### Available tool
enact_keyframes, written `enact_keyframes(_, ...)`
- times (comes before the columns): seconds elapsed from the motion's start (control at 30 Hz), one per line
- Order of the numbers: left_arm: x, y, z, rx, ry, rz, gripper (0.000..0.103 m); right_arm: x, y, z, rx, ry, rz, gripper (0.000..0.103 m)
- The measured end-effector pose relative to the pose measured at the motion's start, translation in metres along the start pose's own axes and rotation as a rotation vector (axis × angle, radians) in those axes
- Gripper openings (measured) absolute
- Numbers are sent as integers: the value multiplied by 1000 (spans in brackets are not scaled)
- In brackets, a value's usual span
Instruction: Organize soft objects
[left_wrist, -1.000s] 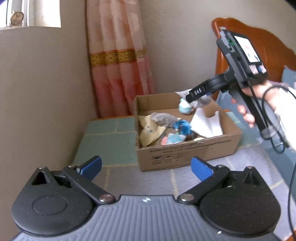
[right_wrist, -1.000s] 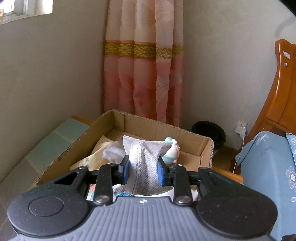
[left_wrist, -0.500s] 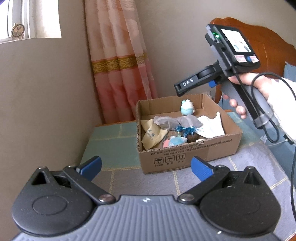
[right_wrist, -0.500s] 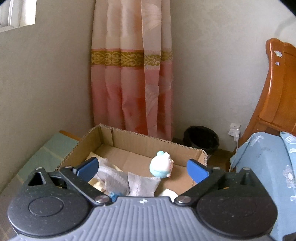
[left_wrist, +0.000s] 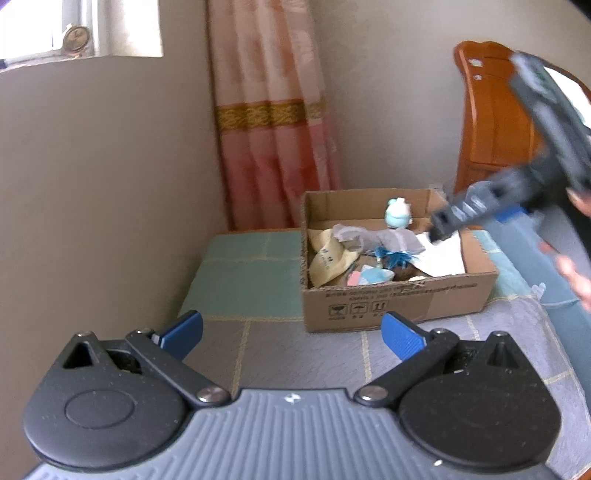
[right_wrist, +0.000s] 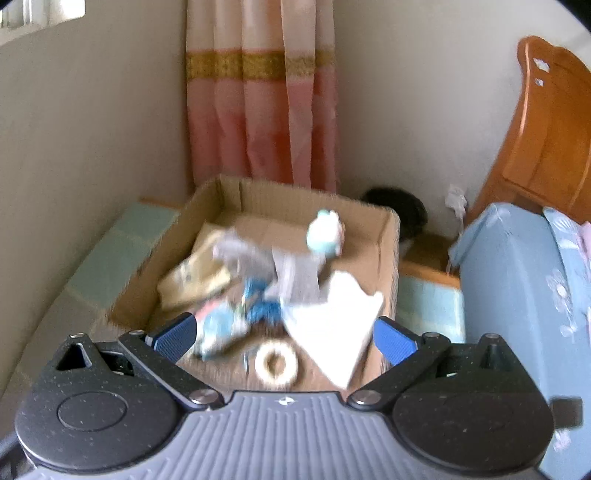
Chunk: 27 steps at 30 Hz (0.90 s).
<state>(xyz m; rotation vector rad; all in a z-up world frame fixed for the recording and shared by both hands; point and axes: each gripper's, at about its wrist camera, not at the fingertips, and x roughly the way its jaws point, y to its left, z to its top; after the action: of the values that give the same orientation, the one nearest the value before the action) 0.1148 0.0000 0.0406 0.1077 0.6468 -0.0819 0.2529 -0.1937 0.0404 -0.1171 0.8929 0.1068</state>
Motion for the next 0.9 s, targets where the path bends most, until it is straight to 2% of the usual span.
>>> enact_keyframes(0.2, -3, 3, -3, -29, 64, 23, 102, -37, 13, -44, -6, 20, -87, 103)
enact_keyframes(0.3, -7, -3, -5, -1, 73, 32, 102, -58, 20, -67, 19, 9, -113, 103)
enact_keyframes(0.53, -14, -10, -9, 10, 79, 1, 102, -92, 32, -109, 96, -7, -153, 103)
enact_keyframes(0.9, -19, -13, -9, 5, 77, -18, 102, -109, 36, -121, 160, -63, -176, 103)
